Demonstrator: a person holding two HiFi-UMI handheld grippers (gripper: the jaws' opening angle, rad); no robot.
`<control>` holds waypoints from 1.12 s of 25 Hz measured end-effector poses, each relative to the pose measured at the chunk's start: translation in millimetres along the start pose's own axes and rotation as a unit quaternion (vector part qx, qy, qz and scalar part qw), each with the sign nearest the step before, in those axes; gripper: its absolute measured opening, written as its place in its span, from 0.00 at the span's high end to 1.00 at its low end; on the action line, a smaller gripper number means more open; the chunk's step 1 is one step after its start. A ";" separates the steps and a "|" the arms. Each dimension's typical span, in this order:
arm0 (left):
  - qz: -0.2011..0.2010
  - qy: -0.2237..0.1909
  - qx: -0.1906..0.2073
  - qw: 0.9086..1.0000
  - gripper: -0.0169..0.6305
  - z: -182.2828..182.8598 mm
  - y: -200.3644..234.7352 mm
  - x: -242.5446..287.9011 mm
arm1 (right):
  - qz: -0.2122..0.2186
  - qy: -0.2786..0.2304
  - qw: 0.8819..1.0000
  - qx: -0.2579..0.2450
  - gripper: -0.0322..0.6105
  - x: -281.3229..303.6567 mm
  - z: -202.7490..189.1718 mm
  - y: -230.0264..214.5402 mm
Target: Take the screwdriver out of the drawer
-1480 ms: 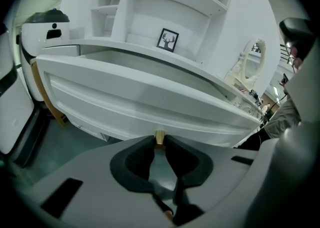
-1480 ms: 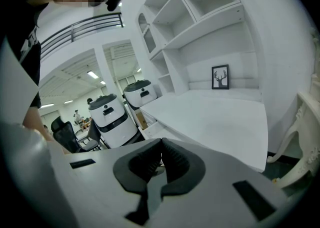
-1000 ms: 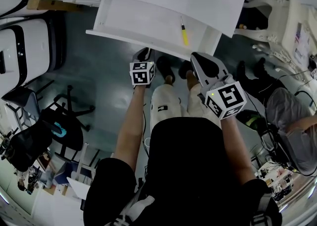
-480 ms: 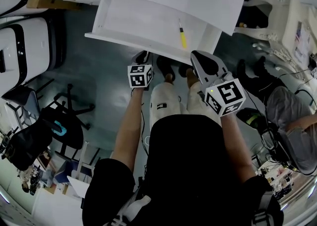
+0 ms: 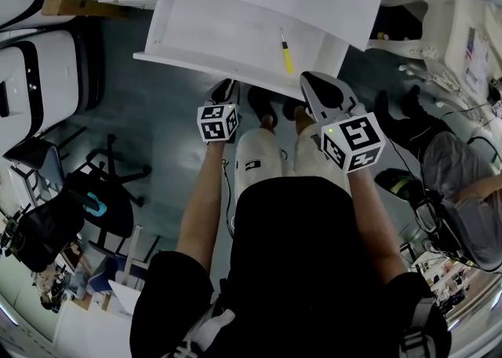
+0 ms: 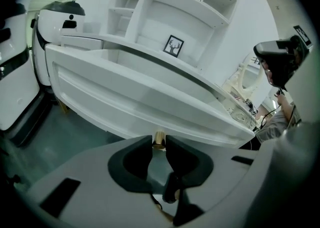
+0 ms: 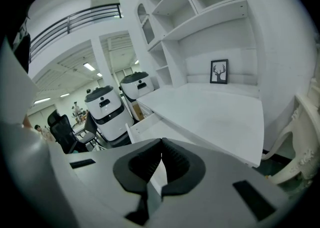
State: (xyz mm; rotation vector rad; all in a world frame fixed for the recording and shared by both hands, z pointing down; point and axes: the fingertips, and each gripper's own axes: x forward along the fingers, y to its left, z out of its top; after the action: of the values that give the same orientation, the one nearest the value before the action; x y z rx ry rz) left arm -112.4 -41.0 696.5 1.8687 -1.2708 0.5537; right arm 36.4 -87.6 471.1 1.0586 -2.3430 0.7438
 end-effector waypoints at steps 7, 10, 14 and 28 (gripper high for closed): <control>-0.003 -0.033 0.011 0.999 0.86 17.1 -12.3 -32.4 | -0.029 0.041 0.999 0.002 0.92 10.8 -23.7 -23.4; -0.007 -0.055 0.015 0.998 0.89 28.6 -20.0 -46.7 | -0.035 0.052 0.998 0.000 0.92 18.3 -34.5 -30.6; -0.013 -0.080 0.023 0.996 0.92 48.8 -33.4 -63.5 | -0.041 0.072 0.997 0.004 0.92 31.4 -50.1 -40.0; -0.033 -0.128 0.042 0.990 0.92 104.1 -64.7 -82.1 | -0.032 0.146 0.989 0.013 0.87 104.9 -107.8 -73.1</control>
State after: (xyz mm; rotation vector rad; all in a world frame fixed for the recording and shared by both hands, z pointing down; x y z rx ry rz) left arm -94.2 -66.3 552.3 2.0963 -1.3611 0.3446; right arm 50.6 -115.3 635.4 0.9589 -2.0464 0.8446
